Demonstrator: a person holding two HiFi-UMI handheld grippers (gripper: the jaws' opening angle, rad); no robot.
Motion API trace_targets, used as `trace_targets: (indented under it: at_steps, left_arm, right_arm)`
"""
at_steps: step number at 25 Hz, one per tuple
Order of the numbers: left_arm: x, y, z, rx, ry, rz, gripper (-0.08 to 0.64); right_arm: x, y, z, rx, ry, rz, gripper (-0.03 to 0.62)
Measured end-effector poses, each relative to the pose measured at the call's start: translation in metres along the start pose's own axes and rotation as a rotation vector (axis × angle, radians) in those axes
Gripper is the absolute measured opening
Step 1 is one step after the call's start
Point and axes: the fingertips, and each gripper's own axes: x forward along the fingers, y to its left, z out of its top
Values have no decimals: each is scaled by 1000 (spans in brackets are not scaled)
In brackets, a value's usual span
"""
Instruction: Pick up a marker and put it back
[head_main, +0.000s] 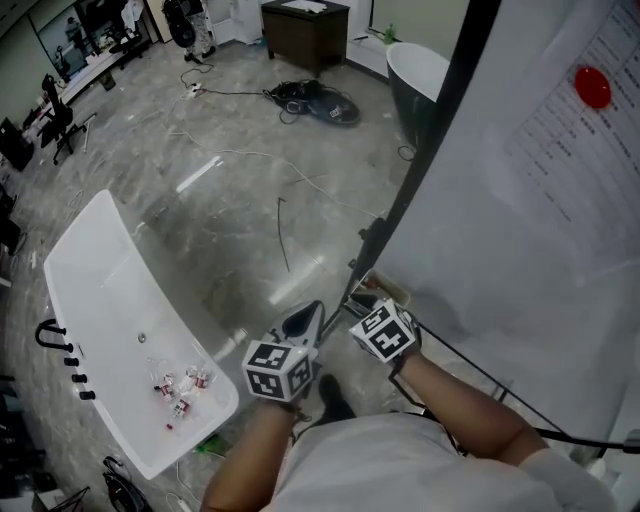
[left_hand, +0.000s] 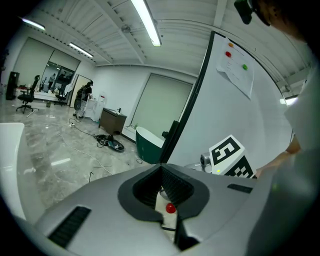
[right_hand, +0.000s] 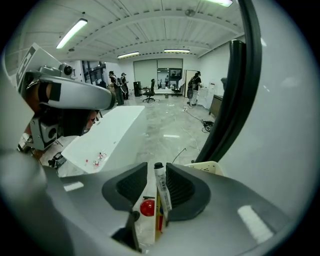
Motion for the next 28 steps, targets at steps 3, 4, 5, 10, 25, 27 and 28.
trace_targets:
  at_steps: [3, 4, 5, 10, 25, 27, 28]
  left_arm:
    - [-1, 7, -5, -15, 4, -7, 2]
    - [-1, 9, -6, -19, 5, -9, 2]
    - [-2, 10, -7, -23, 5, -10, 2]
    - [-6, 14, -7, -25, -1, -12, 2]
    - [-15, -30, 14, 53, -43, -40, 2]
    - [-13, -42, 22, 85, -57, -49, 2]
    - [-12, -48, 27, 100, -63, -54, 2]
  right_arm:
    - [8, 0, -2, -25, 33, -24, 114]
    - [11, 0, -3, -30, 43, -33, 114]
    - [12, -1, -5, -34, 51, -42, 114]
    - [14, -6, -7, -72, 57, -91, 77]
    - [-43, 2, 15, -86, -197, -68, 69]
    - [-62, 0, 25, -90, -282, -61, 69]
    - [-73, -1, 31, -91, -326, -59, 69]
